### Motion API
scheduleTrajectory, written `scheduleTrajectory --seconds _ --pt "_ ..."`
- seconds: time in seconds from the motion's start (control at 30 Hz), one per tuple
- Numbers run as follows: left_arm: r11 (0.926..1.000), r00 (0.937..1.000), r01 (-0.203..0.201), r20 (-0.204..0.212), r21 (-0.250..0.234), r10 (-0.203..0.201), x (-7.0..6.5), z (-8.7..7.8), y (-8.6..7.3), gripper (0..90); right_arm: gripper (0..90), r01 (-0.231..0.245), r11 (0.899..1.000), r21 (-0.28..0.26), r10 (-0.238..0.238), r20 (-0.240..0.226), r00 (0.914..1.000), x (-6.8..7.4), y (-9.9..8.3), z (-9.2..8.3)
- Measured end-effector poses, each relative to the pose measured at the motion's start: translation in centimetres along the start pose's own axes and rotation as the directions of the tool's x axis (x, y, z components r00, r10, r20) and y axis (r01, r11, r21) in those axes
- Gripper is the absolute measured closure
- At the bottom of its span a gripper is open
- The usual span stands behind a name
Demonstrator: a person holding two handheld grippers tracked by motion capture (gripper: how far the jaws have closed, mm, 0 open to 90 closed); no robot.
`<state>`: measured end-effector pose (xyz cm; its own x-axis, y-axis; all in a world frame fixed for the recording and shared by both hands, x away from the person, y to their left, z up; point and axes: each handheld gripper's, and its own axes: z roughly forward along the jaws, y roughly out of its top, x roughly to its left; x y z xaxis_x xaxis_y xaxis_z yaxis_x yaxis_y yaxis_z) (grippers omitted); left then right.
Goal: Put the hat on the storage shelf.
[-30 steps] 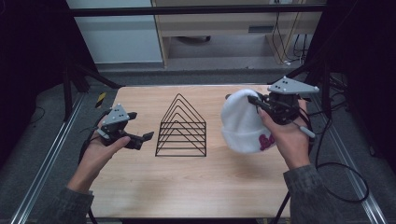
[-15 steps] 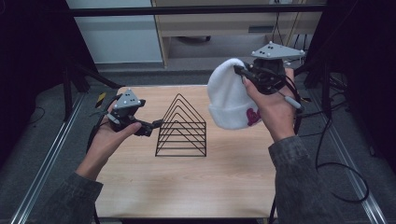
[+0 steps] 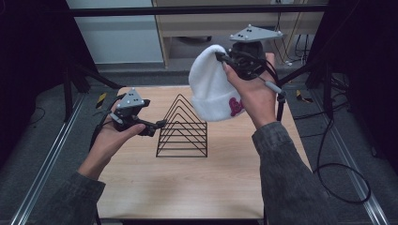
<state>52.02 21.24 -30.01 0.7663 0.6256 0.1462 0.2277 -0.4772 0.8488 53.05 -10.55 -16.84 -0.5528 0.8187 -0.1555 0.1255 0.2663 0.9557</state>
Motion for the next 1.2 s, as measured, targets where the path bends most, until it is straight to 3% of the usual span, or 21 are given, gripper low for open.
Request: scheduleTrajectory --seconds 0.33,0.4,0.6,0.7,0.83,0.9,1.07,1.2 --pt "0.9989 0.9994 0.022 0.027 -0.042 -0.021 0.1 0.2 1.2 8.2 82.7 -0.018 1.0 -0.018 0.018 -0.024 0.9996 1.7 2.0 2.6" --pt "0.9988 0.9998 0.018 0.013 -0.045 -0.017 0.1 0.2 1.3 8.4 82.7 -0.021 0.999 -0.025 0.02 -0.033 0.9992 2.1 2.5 3.1" --pt "0.9998 0.9995 0.017 -0.028 -0.013 -0.018 0.7 0.6 0.8 9.0 82.5 -0.013 0.999 -0.048 0.009 -0.092 0.9957 3.9 3.9 3.5" --pt "0.9996 0.9992 0.027 -0.029 -0.007 -0.027 1.2 0.4 0.4 9.6 82.5 -0.02 0.997 -0.071 0.013 -0.106 0.9943 4.7 4.3 3.6" --pt "0.9973 0.9975 0.064 -0.029 -0.035 -0.065 1.4 0.4 -0.5 10.5 82.5 -0.01 0.998 -0.062 0.003 -0.111 0.9938 5.9 4.1 4.2" --pt "0.9951 0.9958 0.089 -0.019 -0.043 -0.09 1.6 0.7 -0.9 11.0 82.5 -0.012 0.998 -0.057 0.005 -0.118 0.993 6.6 4.0 4.3" --pt "0.9942 0.9949 0.101 0.008 -0.038 -0.1 1.7 1.4 -1.3 12.3 82.4 0.001 0.998 -0.065 -0.01 -0.148 0.9889 7.9 3.9 4.6" --pt "0.9938 0.994 0.103 0.04 -0.042 -0.102 1.3 1.9 -1.2 23.4 82.4 -0.003 0.997 -0.071 -0.009 -0.168 0.9857 8.5 3.7 4.7"
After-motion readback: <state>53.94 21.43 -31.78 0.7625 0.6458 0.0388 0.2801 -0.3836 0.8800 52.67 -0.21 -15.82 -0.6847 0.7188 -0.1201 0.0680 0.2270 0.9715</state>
